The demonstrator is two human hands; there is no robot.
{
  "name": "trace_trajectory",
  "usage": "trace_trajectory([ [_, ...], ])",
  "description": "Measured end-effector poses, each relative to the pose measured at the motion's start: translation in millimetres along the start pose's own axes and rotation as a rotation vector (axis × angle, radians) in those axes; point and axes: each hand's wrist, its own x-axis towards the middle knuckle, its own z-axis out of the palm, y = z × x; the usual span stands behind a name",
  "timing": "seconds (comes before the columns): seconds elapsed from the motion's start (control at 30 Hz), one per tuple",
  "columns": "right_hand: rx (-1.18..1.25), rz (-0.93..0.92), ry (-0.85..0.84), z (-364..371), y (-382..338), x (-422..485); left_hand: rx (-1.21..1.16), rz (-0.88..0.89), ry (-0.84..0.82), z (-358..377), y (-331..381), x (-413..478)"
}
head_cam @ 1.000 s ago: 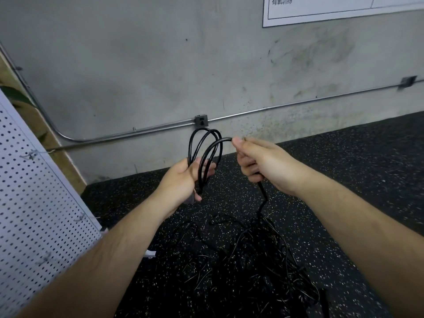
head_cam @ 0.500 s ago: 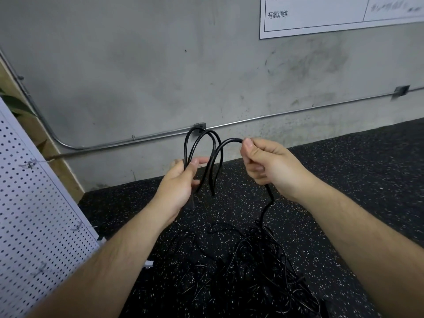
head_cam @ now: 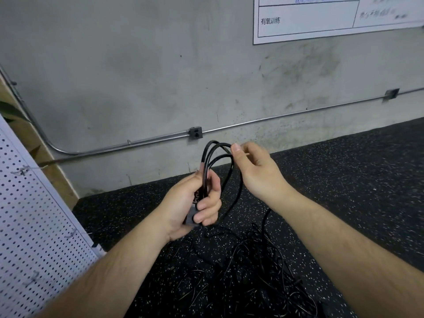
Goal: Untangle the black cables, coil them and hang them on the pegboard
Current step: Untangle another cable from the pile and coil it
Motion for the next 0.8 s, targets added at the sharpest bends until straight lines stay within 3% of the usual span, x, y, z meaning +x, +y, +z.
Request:
trace_trajectory([
  [0.2,0.248,0.198,-0.251,-1.1,7.3,2.5,-0.086,-0.045,-0.16,2.7,3.6,-2.4],
  [0.4,0.503,0.327,-0.38,-24.3,4.2,9.5,-0.004,0.001,-0.104,-14.7,5.5,0.7],
  [0.6,0.189,0.306,-0.323,-37.3,2.4,12.8,0.63,-0.032,0.048,-29.9,-9.1,3.0],
  [0.7,0.307,0.294,-0.296,-37.7,9.5,14.6,0.673,-0.027,0.08,-26.6,-15.0,5.9],
  [0.8,0.63,0.384,-0.436,-37.7,8.2,12.4,0.696,-0.01,0.149,-24.7,-20.5,9.3],
])
